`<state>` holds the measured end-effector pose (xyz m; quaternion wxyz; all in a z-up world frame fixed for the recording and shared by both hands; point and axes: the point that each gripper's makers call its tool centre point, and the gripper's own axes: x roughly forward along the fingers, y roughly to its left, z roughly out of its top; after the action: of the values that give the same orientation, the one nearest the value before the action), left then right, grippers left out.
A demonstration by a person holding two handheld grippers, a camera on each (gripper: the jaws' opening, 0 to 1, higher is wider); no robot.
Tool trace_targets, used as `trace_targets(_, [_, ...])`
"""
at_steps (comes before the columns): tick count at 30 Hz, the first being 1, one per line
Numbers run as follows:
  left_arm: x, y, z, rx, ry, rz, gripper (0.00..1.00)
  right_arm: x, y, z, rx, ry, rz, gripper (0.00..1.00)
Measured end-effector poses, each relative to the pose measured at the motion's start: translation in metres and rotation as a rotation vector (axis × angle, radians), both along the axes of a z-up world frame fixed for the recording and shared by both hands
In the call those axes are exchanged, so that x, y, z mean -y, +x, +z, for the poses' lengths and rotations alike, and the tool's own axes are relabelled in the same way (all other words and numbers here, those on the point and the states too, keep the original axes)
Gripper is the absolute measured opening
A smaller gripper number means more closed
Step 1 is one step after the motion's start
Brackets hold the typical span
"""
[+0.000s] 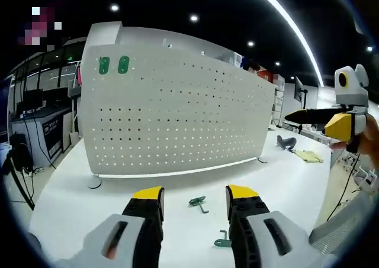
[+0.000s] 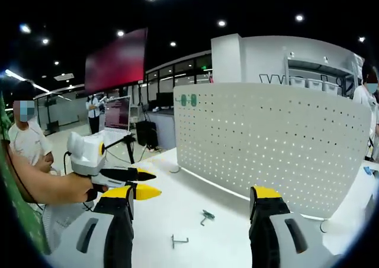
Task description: Insert the hook assembly into the mounting plate slot until the hook locks in place.
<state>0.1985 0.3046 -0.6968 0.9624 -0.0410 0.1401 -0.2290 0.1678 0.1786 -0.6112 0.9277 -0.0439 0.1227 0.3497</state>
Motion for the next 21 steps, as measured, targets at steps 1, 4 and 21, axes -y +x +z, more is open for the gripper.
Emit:
trace_targets(1, [0.001,-0.001,-0.002,-0.002,0.0,-0.002,0.42,0.0,0.001,-0.001,0.0,-0.001,0.001,0.82])
trace_targets(4, [0.002,-0.001,-0.006,-0.009,0.003,-0.005,0.42,0.001,0.004,-0.007,-0.01,-0.009,0.001,0.81])
trace_targets(21, [0.014,-0.013,-0.024,-0.049,0.031,-0.058,0.42,0.006,0.036,-0.066,-0.083,-0.11,0.036,0.75])
